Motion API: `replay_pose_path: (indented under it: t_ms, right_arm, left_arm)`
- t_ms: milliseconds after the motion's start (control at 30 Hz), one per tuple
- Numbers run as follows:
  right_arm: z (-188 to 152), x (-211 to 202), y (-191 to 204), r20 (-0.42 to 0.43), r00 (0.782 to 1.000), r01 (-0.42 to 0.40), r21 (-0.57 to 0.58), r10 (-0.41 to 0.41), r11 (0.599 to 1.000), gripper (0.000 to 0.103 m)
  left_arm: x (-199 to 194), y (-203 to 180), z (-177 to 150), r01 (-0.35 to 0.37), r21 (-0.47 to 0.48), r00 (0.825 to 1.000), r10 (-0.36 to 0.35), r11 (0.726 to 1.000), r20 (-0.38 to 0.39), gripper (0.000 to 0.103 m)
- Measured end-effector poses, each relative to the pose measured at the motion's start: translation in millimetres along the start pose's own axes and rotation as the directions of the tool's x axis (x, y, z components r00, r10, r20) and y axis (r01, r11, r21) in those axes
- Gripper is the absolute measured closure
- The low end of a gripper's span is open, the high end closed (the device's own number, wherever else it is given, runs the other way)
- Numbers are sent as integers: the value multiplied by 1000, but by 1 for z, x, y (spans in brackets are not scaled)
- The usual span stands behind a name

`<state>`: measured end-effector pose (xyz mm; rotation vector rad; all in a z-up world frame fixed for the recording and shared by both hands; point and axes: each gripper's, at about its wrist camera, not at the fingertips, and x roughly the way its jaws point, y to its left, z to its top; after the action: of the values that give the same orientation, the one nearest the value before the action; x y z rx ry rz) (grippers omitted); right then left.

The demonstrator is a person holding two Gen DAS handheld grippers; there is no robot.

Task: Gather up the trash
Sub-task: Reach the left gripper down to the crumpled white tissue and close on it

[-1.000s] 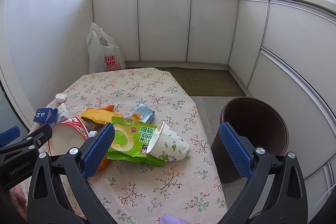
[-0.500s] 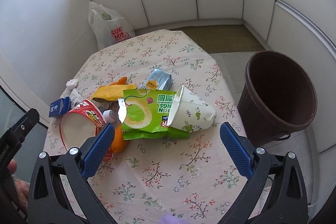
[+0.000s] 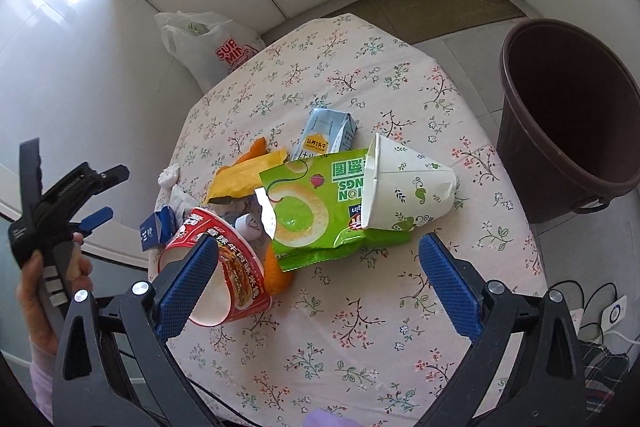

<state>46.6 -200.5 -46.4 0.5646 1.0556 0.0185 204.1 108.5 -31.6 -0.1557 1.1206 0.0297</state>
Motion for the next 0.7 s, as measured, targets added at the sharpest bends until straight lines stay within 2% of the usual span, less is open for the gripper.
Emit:
replay_pose_path:
  t_ms: [100,233,333,533,600,700]
  right_arm:
    - [4,8,-3,-29,1000,3,26,-2,1000,7]
    - [8,19,-9,-70,997,14,45,-11,999,7]
    - [11,27,-14,-93,995,24,55,-19,998,7]
    - [15,42,-22,-101,993,74,59,-68,996,7]
    - [15,46,-23,-111,991,76,62,-69,995,7]
    - [14,50,-21,-110,991,75,38,-70,996,7]
  left_arm:
    - [36,28,24,-37,-95,996,29,995,-83,6]
    - [72,71,47,-93,-244,993,72,965,-92,7]
    - [97,88,58,-128,-298,989,100,946,-106,7]
    - [123,98,76,-165,-341,986,150,926,-70,7]
    - [131,99,81,-159,-347,987,148,924,-59,14]
    - [149,96,88,-179,-325,983,156,929,-97,31]
